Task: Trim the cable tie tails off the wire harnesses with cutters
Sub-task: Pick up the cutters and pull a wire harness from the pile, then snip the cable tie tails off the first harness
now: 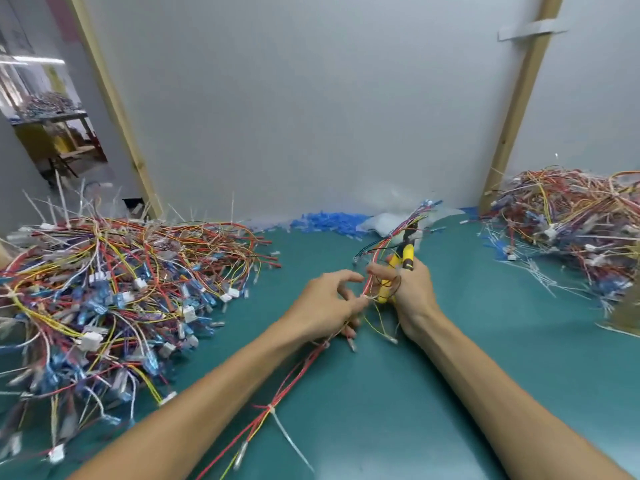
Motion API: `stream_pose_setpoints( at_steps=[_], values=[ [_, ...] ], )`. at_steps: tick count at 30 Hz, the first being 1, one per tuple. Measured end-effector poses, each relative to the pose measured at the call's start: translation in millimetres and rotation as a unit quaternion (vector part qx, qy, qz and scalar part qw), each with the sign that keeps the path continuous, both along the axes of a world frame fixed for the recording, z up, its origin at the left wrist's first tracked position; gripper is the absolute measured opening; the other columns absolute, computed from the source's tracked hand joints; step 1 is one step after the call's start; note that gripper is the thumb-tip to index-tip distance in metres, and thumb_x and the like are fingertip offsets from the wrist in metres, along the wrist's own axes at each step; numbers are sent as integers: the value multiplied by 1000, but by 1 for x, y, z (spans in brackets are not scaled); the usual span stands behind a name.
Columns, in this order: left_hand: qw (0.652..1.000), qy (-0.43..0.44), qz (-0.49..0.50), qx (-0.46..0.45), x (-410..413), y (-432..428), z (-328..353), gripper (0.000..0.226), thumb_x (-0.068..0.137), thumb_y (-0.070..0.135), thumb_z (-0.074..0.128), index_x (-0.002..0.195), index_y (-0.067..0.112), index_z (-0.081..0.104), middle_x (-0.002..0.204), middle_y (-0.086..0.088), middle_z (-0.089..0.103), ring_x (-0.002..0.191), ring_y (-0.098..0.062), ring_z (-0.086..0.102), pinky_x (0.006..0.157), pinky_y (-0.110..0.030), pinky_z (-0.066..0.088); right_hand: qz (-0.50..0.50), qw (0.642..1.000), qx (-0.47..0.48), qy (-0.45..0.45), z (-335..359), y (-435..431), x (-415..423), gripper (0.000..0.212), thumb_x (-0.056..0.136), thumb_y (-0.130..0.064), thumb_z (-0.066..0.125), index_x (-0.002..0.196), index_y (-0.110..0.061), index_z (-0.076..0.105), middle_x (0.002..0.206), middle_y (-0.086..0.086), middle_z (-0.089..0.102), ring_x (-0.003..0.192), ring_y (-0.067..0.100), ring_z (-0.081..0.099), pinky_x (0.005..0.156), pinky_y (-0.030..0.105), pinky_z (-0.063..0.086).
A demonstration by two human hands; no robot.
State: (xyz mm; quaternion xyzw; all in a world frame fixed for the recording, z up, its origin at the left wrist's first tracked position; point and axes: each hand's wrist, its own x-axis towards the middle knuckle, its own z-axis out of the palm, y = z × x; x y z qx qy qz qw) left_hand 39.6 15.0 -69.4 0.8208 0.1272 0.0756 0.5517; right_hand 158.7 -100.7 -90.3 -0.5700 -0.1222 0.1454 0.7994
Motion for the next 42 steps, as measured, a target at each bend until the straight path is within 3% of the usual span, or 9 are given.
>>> stream_pose_setpoints(
  at_steps=[3, 8, 13, 19, 28, 32, 34, 39, 42],
  values=[
    [995, 48, -56, -59, -13, 22, -2, 23, 96, 5, 70, 118, 0, 67, 79, -10, 71, 69, -26, 70, 85, -52, 61, -19, 999, -7, -44, -1, -3, 5, 38, 81, 14, 77, 93, -13, 54, 64, -8, 59, 57, 17, 56, 50, 27, 47],
    [977, 15, -118, -179, -33, 41, -10, 24, 94, 17, 73, 110, -1, 75, 97, -14, 72, 89, -24, 71, 80, -31, 61, 58, 991, -31, -114, 3, -3, -5, 39, 82, 4, 84, 100, -9, 51, 74, 9, 51, 53, 18, 48, 47, 26, 43],
    [987, -139, 76, -6, -28, 46, -18, 40, 79, 46, 78, 107, 20, 65, 91, -4, 66, 78, -22, 65, 72, -39, 57, 175, 964, -71, -190, 0, 8, -27, 36, 85, 3, 83, 101, -1, 52, 73, 6, 54, 55, 13, 48, 49, 23, 46],
    [982, -153, 110, -28, -27, 55, -30, 41, 91, -6, 69, 120, 22, 63, 75, 5, 63, 56, -14, 66, 68, -33, 54, 215, 948, -93, -217, 0, 10, -37, 25, 87, -12, 75, 109, -1, 66, 81, 1, 63, 60, 17, 54, 57, 25, 50],
    [953, -130, 158, -223, -26, 63, -21, 35, 88, -4, 42, 99, 6, 74, 53, 8, 34, 43, -8, 28, 47, -23, 36, 101, 964, -109, -219, 2, 5, -29, 29, 79, -20, 75, 107, -14, 72, 66, -6, 54, 55, 20, 45, 49, 23, 38],
    [927, -153, 177, -293, -29, 68, -20, 32, 97, 3, 43, 83, 8, 72, 62, -3, 33, 46, -12, 28, 42, -24, 38, 121, 911, -246, -308, 10, -7, -17, 30, 75, -27, 82, 103, -24, 70, 80, 2, 64, 69, 25, 56, 63, 33, 46],
    [916, -152, 162, -334, -32, 70, -18, 26, 98, 14, 51, 79, 12, 68, 69, -5, 41, 50, -14, 35, 44, -27, 41, 115, 868, -306, -373, 9, -10, -16, 31, 79, -28, 88, 102, -29, 68, 82, -9, 63, 74, 16, 55, 70, 35, 44],
    [965, -134, 137, -176, -32, 65, -20, 15, 89, 24, 69, 84, 16, 58, 79, -8, 51, 71, -19, 50, 73, -37, 44, 177, 851, -309, -385, 6, -6, -30, 32, 79, -35, 79, 108, -25, 69, 91, -8, 64, 84, 14, 56, 79, 32, 46],
    [968, -187, 165, -29, -30, 64, -23, 13, 101, 8, 61, 89, 9, 58, 74, 1, 61, 68, -4, 56, 72, -17, 44, 179, 859, -292, -380, 4, -2, -35, 25, 83, -20, 85, 102, -20, 70, 85, 0, 63, 78, 16, 55, 78, 42, 48]
  ],
)
